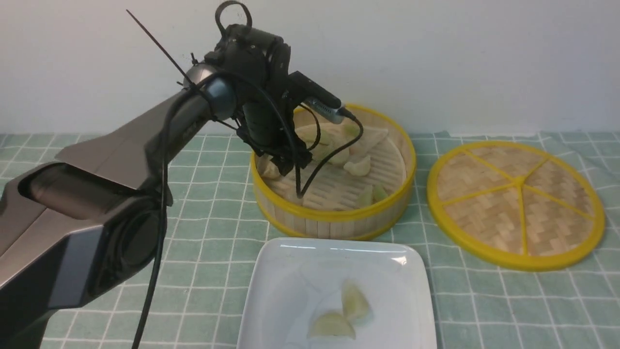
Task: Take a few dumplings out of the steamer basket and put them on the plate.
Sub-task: Use the left arm to grab a dumpling from the steamer, then use the left arm to put the dumpling into the plate
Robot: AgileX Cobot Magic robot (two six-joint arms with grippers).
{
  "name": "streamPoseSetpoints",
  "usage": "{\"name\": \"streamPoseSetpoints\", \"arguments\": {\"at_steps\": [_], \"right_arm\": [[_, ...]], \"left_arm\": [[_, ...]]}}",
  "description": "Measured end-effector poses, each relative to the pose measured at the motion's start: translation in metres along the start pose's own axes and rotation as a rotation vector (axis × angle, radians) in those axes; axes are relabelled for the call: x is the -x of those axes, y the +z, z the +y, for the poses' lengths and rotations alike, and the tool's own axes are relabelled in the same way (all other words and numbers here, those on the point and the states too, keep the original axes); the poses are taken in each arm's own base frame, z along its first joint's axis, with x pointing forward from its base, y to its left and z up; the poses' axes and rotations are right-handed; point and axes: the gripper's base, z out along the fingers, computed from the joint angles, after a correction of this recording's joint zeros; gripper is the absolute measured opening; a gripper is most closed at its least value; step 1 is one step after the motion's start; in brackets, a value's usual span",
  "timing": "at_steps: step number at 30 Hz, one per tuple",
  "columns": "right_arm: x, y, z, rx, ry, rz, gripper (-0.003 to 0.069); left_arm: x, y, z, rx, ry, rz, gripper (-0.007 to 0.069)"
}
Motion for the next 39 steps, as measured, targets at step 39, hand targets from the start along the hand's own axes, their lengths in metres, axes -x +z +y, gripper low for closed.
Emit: {"name": "streamPoseSetpoints", "arguments": {"at_steps": [39], "right_arm": [[0.114, 0.082, 0.025, 0.216, -0.329, 0.184, -0.0011]], "left_arm": [[-0.121, -0.150, -0.081, -0.299, -0.053, 0.099, 0.0203]]}}
